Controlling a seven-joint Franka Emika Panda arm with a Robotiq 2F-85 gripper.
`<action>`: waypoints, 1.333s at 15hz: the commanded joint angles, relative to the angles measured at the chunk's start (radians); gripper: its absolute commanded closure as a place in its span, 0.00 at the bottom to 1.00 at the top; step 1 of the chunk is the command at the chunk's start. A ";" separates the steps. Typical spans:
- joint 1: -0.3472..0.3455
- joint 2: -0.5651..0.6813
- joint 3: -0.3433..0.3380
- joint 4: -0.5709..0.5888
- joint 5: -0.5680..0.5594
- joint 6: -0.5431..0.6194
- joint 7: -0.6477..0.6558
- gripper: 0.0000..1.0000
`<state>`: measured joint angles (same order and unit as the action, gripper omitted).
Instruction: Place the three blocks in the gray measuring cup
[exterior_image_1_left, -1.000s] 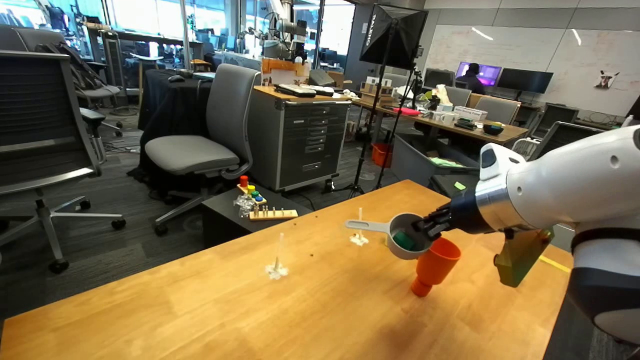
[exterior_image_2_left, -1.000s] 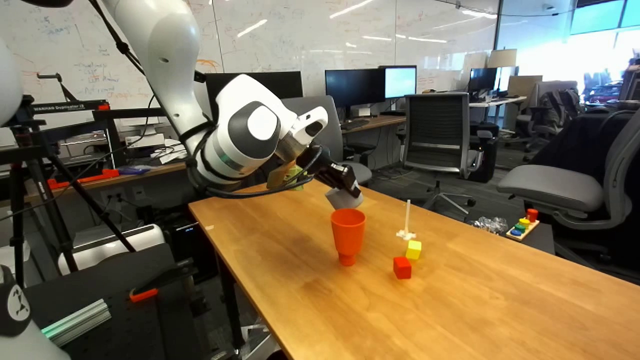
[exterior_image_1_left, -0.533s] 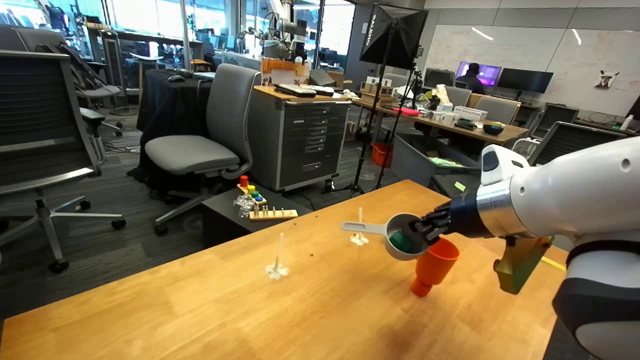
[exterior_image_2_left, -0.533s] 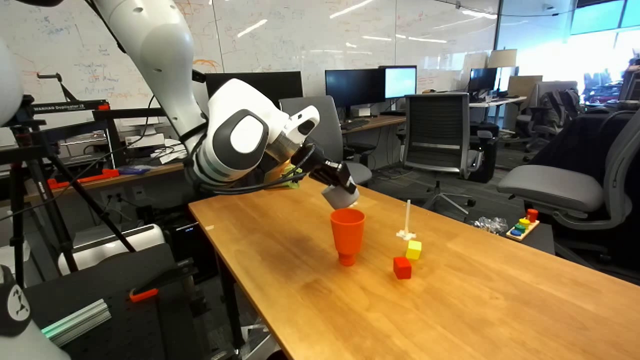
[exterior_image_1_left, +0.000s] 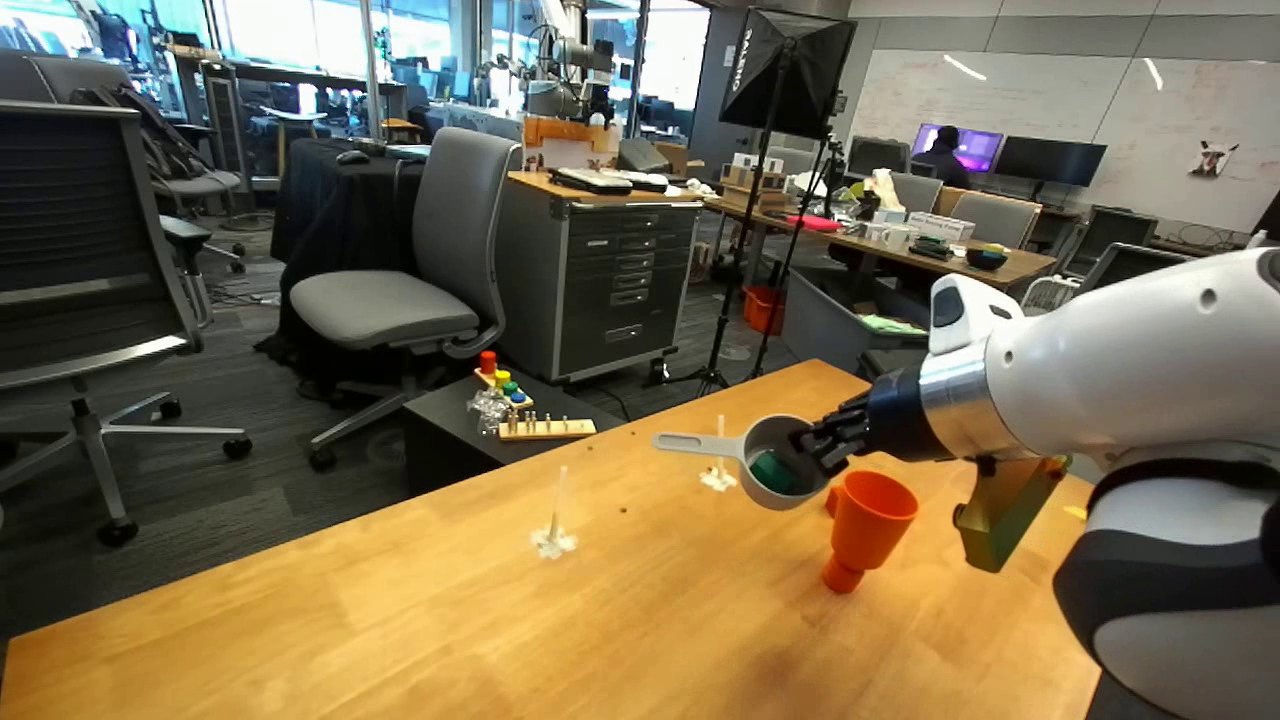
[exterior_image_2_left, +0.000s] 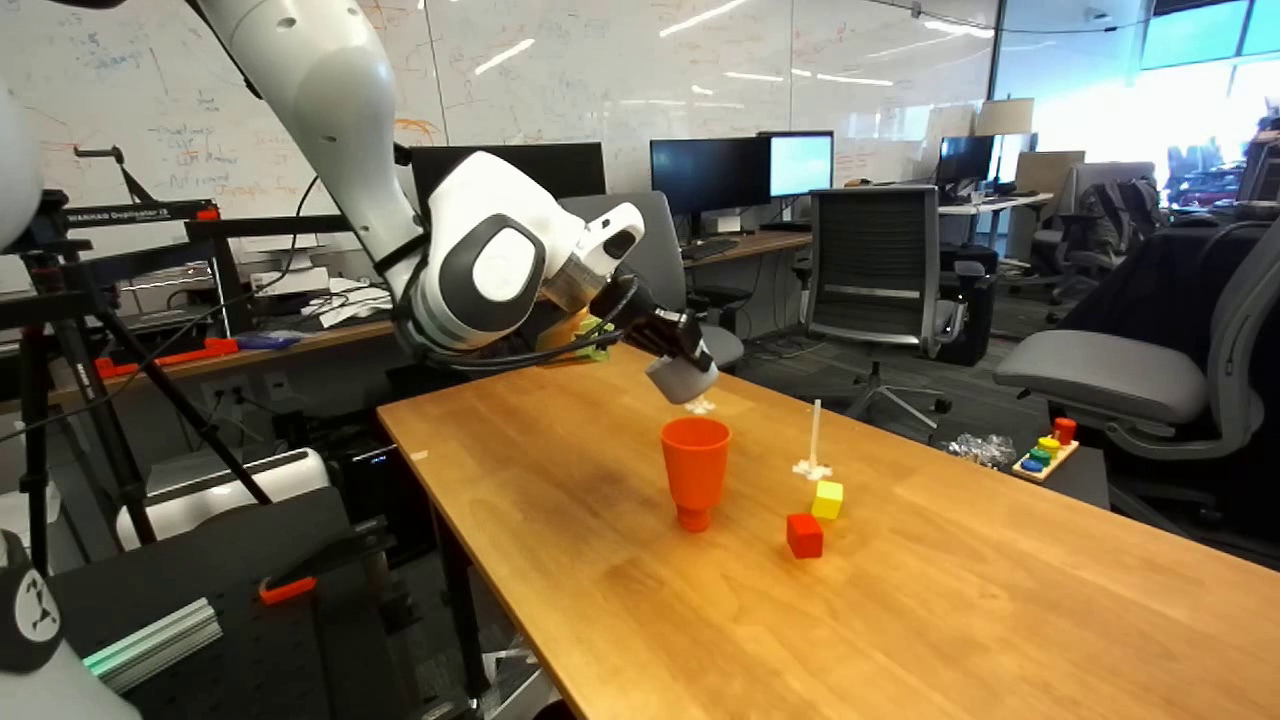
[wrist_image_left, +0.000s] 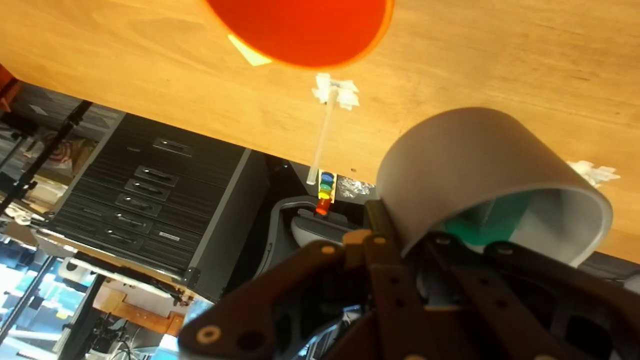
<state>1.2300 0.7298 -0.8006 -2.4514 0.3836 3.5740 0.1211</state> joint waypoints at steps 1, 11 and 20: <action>-0.062 0.006 0.039 0.107 0.035 -0.092 -0.063 0.97; -0.311 0.049 0.219 0.349 -0.083 -0.295 0.009 0.97; -0.574 0.138 0.408 0.502 -0.162 -0.383 0.034 0.97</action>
<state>0.7249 0.8412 -0.4422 -2.0208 0.2620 3.2237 0.1281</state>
